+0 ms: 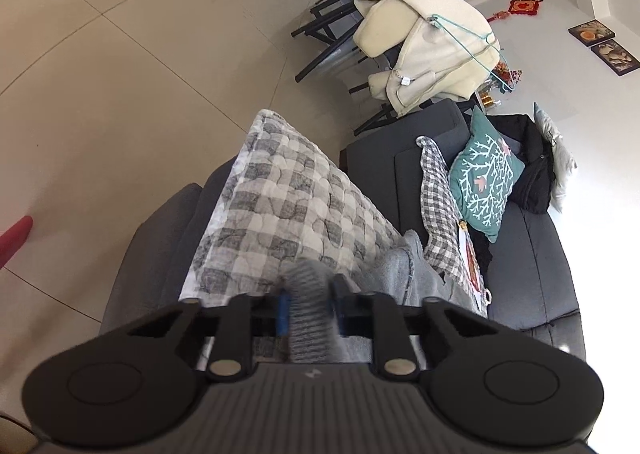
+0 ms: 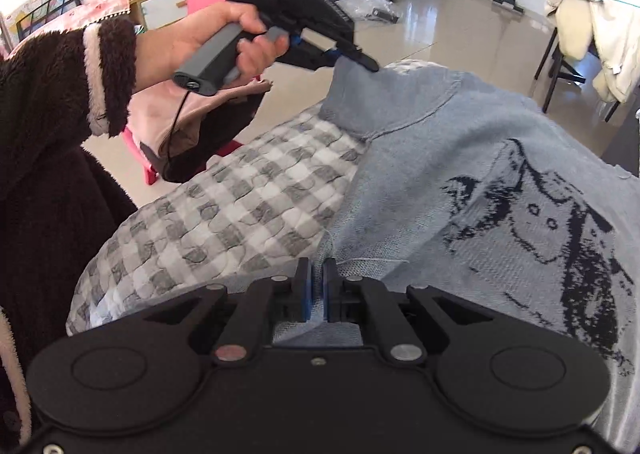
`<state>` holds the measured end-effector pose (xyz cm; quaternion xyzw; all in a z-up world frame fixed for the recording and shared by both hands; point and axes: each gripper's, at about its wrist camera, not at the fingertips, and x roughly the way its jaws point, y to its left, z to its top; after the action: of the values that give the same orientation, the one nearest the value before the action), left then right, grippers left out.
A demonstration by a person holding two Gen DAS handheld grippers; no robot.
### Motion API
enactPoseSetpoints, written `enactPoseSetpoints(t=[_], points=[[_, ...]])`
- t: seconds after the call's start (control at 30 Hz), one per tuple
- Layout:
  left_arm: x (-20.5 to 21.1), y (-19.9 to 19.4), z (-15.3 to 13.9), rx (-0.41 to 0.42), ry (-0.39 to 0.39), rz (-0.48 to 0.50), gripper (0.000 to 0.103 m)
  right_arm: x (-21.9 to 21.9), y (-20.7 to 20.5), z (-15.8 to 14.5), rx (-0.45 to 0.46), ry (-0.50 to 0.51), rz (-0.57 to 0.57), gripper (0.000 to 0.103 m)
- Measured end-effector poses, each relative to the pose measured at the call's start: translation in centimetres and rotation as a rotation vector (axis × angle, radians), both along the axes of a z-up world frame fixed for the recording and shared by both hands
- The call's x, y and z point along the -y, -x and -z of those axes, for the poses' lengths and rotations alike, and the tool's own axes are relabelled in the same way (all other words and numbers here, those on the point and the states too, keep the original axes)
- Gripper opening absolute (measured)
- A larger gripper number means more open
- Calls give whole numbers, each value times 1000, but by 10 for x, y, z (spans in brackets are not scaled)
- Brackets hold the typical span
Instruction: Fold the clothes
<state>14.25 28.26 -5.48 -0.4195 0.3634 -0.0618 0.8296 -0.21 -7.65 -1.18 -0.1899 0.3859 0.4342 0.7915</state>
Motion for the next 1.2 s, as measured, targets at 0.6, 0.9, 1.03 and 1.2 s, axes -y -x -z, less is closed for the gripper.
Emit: enactPoseSetpoints(t=[0.6, 0.9, 1.03, 1.2], points=[[44, -31, 0, 60, -615, -108, 4, -71, -23, 18, -2, -136, 105, 27], [43, -35, 18, -156, -728, -110, 43, -10, -36, -13, 55, -183, 241, 52], [26, -26, 11, -256, -623, -197, 45, 31, -52, -18, 94, -172, 361, 53], [31, -11, -16, -244, -598, -227, 49, 85, -72, -14, 123, -129, 513, 54]])
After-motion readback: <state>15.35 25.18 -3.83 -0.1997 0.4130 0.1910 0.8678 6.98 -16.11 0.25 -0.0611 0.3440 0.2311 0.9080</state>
